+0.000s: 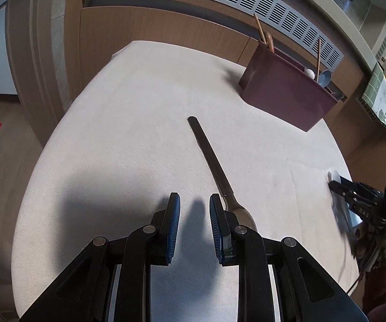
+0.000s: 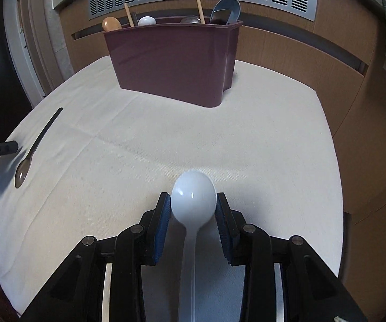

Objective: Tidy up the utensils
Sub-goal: 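Grasp the white plastic spoon with the right gripper while the left grasps the black-handled spoon, then lift both spoons over the holder and release them into it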

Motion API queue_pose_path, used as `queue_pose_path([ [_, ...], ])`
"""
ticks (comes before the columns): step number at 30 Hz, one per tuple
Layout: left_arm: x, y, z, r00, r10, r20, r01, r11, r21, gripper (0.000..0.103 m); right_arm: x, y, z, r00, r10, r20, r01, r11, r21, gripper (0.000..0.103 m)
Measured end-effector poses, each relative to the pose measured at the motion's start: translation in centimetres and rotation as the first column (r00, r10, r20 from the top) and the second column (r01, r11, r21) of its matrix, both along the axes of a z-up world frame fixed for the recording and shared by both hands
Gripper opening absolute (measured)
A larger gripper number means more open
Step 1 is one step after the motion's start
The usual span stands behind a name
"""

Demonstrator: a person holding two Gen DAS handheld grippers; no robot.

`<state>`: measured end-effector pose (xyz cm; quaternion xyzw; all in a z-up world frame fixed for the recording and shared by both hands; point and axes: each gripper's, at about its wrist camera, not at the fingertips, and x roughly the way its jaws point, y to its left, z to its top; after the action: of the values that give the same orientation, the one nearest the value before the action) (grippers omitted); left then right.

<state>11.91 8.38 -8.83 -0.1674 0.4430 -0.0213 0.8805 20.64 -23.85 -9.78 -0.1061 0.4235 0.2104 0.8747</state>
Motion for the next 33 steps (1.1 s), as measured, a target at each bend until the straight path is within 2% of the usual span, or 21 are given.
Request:
queue_pose_path([
  [7,0.9,-1.0,-0.7,0.998,-0.036,-0.046,0.035,0.999,-0.035,0.024,-0.4,0.7,0.6,1.000,0.006,0.003,-0.006,0.999,0.045,0.030],
  [11,2.3,-2.1,-0.6,0.997,-0.065,-0.041,0.064,0.997,-0.035,0.024,-0.9,0.3,0.9,1.000,-0.006,0.005,0.006,0.998,0.061,0.030],
  [16,5.2,-3.5,-0.6,0.997,-0.067,-0.034,0.068,0.997,0.047,0.024,-1.5,0.4,0.5,1.000,-0.001,-0.001,0.002,0.999,0.033,0.030],
  [20,7.0,-4.9,-0.6,0.995,-0.094,-0.040,0.097,0.992,0.075,0.024,-1.9,0.6,0.4,1.000,0.007,-0.001,-0.007,1.000,0.028,0.030],
  [27,8.4,-8.7,-0.6,0.979,-0.202,-0.037,0.205,0.972,0.118,0.024,-2.1,1.1,0.4,1.000,0.025,-0.001,-0.025,0.999,0.025,0.030],
  [33,10.0,-9.1,-0.5,0.982,-0.180,-0.056,0.185,0.977,0.103,0.024,-2.1,1.2,0.1,1.000,0.030,-0.001,-0.030,0.999,0.022,0.030],
])
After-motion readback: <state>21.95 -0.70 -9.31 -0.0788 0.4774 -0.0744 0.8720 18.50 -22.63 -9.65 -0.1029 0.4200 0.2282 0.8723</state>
